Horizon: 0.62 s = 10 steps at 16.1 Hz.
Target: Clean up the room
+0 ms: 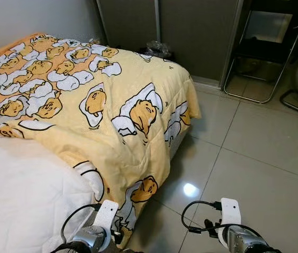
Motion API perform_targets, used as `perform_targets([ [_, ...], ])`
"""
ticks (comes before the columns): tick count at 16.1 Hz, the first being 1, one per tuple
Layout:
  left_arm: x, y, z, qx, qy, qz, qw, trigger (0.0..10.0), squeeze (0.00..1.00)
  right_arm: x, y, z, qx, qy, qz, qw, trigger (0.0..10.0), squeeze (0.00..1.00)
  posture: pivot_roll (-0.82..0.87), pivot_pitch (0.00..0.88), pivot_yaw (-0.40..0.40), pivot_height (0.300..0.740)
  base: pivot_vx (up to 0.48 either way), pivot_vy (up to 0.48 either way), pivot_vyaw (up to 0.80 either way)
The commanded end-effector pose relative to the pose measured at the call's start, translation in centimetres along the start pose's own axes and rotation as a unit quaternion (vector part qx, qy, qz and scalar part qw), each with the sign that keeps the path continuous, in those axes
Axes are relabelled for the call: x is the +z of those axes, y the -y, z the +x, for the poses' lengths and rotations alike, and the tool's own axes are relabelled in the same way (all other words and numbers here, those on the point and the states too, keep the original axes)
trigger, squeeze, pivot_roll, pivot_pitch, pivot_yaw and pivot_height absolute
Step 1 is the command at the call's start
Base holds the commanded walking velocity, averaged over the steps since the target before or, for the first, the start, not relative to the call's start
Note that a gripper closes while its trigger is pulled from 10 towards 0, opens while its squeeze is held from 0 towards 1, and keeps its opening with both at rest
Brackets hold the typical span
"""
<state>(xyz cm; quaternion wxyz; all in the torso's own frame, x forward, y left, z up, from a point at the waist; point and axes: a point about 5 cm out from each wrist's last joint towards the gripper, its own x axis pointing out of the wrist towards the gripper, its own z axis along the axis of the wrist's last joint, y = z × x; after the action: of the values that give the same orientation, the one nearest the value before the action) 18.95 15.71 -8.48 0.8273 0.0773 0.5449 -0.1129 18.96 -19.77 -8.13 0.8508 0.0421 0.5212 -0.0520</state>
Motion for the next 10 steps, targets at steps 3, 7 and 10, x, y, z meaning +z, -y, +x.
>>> perform_targets([
  [3,0.43,-0.66,-0.11,0.012,0.005,-0.004,1.0,10.0,0.0,0.62,-0.65,0.05,0.013,0.002,-0.008,1.0,10.0,0.0,-0.19,0.0,0.154,0.74,0.0,0.0,0.0],
  [7,0.66,-0.15,-0.04,0.002,0.005,0.016,1.0,10.0,0.0,0.42,-0.68,0.05,0.018,-0.003,-0.014,1.0,10.0,0.0,-0.19,0.0,0.158,0.74,0.0,0.0,0.0],
  [10,0.48,-0.42,-0.08,0.003,0.005,0.018,1.0,10.0,0.0,0.36,-0.39,0.02,0.017,-0.007,-0.017,1.0,10.0,0.0,-0.19,0.0,0.154,0.74,0.0,0.0,0.0],
])
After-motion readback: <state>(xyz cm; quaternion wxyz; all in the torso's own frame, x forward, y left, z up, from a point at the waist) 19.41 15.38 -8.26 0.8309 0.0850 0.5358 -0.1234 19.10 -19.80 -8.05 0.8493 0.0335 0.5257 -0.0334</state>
